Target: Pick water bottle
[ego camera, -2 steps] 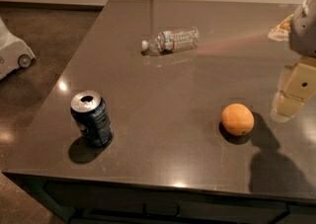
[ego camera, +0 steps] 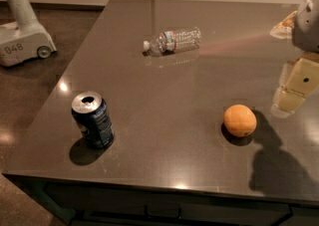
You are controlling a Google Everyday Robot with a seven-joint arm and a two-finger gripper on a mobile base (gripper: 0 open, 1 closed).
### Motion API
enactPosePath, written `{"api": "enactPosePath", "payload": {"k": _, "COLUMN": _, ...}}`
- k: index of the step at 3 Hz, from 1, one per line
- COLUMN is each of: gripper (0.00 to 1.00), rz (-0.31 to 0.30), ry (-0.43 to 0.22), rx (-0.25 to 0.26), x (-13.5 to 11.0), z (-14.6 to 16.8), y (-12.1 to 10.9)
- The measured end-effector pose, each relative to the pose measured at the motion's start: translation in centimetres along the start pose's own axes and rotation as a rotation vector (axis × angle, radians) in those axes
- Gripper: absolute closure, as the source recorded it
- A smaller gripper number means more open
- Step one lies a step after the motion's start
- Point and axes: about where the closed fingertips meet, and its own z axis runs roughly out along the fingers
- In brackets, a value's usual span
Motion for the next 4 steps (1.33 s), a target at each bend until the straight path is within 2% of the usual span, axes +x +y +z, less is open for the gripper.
{"api": "enactPosePath", "payload": {"k": 1, "gripper": 0.0, "rz": -0.002, "ry": -0.045, "rx": 0.009, "x": -1.5, "z": 0.9, "y": -2.6}}
{"api": "enactPosePath", "payload": {"k": 2, "gripper": 0.0, "rz": -0.015, "ry": -0.076, "rx": 0.023, "x": -3.5, "z": 2.5, "y": -6.2}}
{"api": "enactPosePath", "payload": {"k": 3, "gripper": 0.0, "rz": -0.029, "ry": -0.086, "rx": 0.043, "x": -5.7, "z": 5.4, "y": -10.7}}
{"api": "enactPosePath", "payload": {"k": 4, "gripper": 0.0, "rz": -0.048, "ry": -0.072, "rx": 0.049, "x": -8.0, "z": 10.0, "y": -16.2}}
